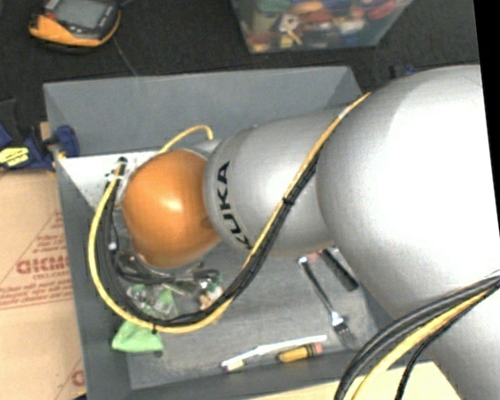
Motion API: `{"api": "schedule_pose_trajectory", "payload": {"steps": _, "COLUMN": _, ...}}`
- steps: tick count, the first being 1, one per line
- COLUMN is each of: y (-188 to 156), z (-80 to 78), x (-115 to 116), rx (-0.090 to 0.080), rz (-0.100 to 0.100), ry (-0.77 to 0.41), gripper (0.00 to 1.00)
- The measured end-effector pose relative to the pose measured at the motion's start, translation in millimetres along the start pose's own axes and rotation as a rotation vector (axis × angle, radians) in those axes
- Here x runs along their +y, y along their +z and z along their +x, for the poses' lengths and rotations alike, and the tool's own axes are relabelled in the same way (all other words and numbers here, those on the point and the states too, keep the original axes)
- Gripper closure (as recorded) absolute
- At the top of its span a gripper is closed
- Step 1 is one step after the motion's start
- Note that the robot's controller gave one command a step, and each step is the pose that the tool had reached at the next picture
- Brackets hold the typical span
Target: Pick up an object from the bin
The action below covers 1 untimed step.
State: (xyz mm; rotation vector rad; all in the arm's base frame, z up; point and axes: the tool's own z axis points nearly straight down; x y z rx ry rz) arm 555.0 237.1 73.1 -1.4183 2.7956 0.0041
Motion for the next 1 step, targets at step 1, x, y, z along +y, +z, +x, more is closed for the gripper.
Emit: {"api": "schedule_pose_trajectory", "payload": {"steps": 1, "y": -12.1, "z": 1.1, "x": 0.4, "rx": 0.002, "rz": -0.001, "ry": 0.002, "gripper": 1.0}}
